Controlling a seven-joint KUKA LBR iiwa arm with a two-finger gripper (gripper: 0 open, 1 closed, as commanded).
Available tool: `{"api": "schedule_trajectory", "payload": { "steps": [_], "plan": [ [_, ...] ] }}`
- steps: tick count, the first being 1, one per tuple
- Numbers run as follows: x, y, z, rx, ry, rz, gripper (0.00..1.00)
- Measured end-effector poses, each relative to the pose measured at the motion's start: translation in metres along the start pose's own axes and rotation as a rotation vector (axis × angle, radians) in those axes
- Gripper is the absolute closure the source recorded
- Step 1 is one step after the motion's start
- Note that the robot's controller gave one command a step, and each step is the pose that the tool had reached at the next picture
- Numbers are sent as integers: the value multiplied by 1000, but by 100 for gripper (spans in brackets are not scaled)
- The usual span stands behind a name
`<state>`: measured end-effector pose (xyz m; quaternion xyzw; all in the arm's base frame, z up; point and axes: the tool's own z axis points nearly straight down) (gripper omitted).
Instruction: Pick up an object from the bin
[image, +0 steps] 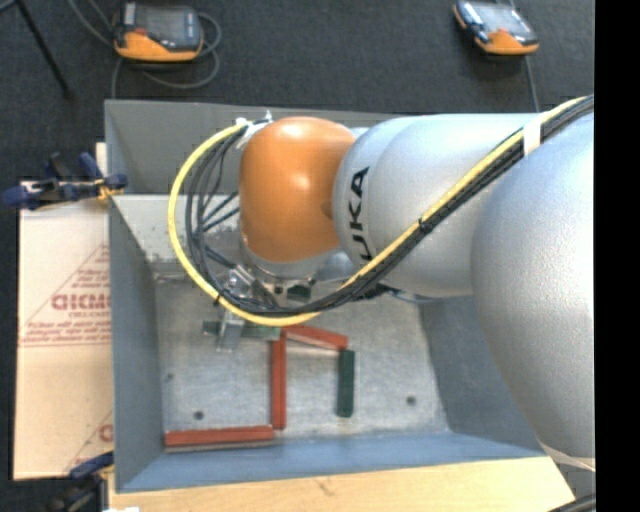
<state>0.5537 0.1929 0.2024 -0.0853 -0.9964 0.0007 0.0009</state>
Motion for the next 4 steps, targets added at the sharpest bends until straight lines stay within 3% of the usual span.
{"api": "schedule_trajectory", "payload": {
  "steps": [1,2,3,4],
  "plan": [
    [39,15,31,0,1,-22,100],
    [27,-31,12,0,-4,-91,100],
    [-9,11,-39,-8,-12,-97,100],
    [18,-37,0,0,0,188,100]
  ]
}}
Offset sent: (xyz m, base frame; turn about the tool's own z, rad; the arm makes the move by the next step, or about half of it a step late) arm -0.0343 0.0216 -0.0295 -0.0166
